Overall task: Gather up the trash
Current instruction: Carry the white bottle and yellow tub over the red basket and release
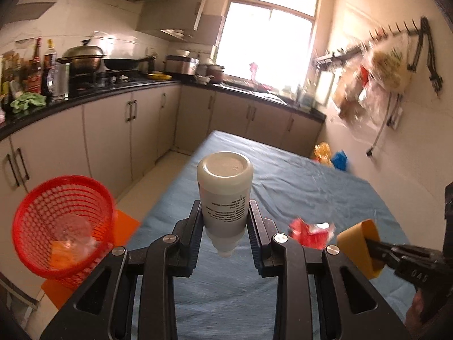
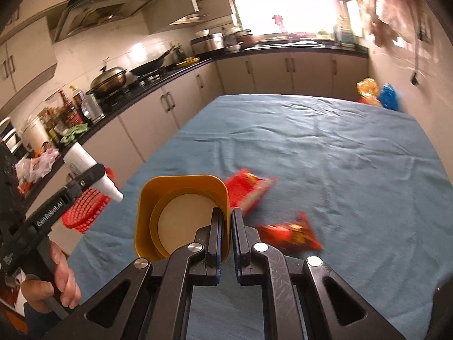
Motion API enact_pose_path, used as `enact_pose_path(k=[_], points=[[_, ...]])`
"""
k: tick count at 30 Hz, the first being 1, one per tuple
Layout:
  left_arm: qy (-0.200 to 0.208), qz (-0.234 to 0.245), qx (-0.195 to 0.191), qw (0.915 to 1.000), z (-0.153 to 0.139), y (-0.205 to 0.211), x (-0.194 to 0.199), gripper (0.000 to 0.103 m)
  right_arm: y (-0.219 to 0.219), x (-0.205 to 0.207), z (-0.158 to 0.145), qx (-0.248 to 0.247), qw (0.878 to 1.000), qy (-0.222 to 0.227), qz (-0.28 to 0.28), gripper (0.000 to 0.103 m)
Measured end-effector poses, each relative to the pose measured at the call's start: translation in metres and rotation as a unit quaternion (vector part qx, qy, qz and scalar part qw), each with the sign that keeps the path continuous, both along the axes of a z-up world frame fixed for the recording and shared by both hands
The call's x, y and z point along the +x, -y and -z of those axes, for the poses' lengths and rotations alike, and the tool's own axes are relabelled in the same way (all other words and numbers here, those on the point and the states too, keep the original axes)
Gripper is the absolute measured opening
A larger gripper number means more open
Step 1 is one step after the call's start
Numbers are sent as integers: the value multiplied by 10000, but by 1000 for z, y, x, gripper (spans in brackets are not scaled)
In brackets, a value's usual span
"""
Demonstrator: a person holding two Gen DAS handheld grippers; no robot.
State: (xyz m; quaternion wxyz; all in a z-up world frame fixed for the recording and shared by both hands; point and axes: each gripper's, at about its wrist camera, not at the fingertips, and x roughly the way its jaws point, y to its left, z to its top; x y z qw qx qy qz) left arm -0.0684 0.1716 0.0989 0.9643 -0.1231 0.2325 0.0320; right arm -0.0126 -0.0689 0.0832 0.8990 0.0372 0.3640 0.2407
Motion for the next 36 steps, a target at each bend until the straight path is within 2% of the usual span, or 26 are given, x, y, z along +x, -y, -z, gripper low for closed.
enact_pose_path(k=[6, 13, 21, 29, 31, 33, 36], points=[[85, -428, -69, 9990, -9, -53, -19, 29, -65, 1, -10, -19, 9987, 9, -512, 8], [42, -1059, -99, 9943, -5, -121, -43, 29, -156, 3, -16, -105, 9932, 8, -1162, 8], [-305, -1556, -300, 9869, 23, -184, -52, 29, -243, 17, -9, -129, 9868, -216, -1597, 8], [-626, -1681, -527, 9824, 51, -211, -45, 29, -315, 32, 19, -352, 9820, -443, -1801, 11], [-614, -1695, -553, 9821, 53, -214, -45, 31, -323, 35, 23, -370, 9827, -444, -1760, 12], [-595, -1702, -621, 9816, 52, -216, -46, 51, -329, 39, 25, -341, 9826, -480, -1763, 17], [-475, -1727, -574, 9821, 46, -213, -50, 54, -316, 38, 21, -243, 9836, -412, -1742, 21]])
